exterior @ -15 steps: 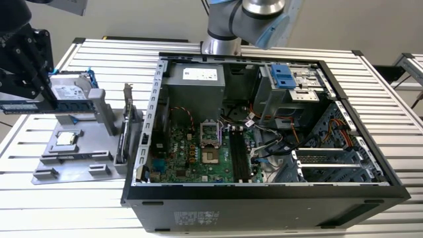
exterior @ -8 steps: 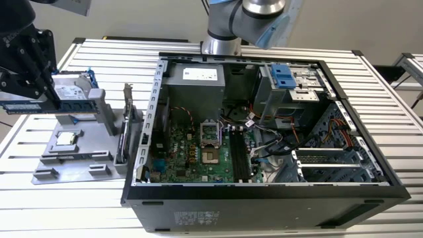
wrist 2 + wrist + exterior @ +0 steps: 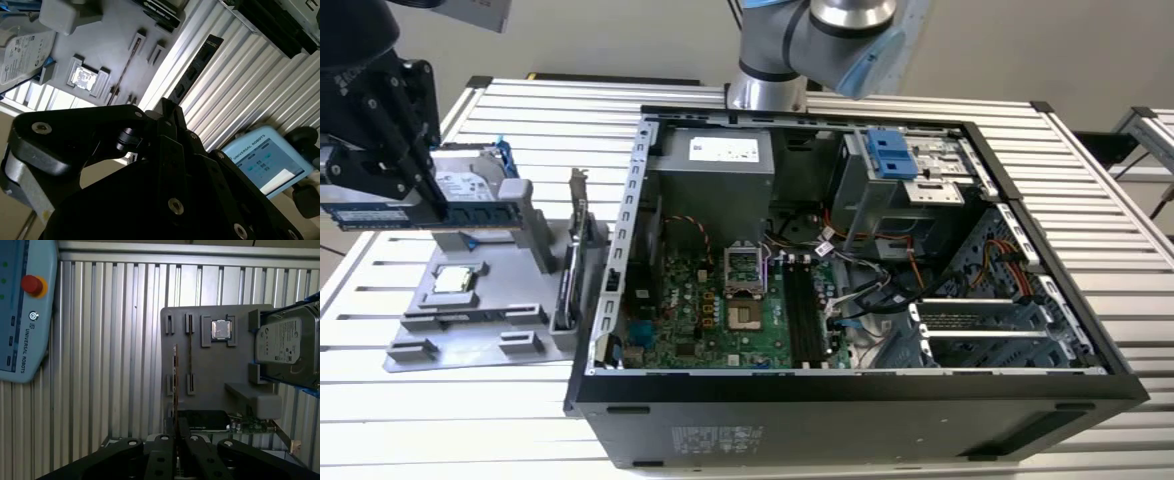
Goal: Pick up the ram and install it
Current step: 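Pick up the ram and move it above insertion slot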
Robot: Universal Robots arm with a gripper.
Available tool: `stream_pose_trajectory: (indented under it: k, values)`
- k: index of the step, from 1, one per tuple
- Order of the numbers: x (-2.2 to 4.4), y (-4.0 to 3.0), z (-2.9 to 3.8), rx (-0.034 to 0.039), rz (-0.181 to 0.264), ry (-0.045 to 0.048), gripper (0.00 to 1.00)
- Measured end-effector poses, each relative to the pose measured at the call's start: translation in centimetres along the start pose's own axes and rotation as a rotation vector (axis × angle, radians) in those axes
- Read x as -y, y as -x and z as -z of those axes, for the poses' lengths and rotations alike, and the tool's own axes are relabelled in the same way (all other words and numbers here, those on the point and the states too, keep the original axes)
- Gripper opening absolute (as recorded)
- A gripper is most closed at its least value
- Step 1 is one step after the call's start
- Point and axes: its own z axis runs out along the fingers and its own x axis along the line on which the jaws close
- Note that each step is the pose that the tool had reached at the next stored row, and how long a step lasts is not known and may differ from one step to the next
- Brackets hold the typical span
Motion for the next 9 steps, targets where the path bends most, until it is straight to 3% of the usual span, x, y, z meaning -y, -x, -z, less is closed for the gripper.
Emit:
stream_pose_trajectory:
  k: [9]
  values:
    - [0.41, -0.01, 0.0, 0.0, 0.0, 0.0, 0.0]
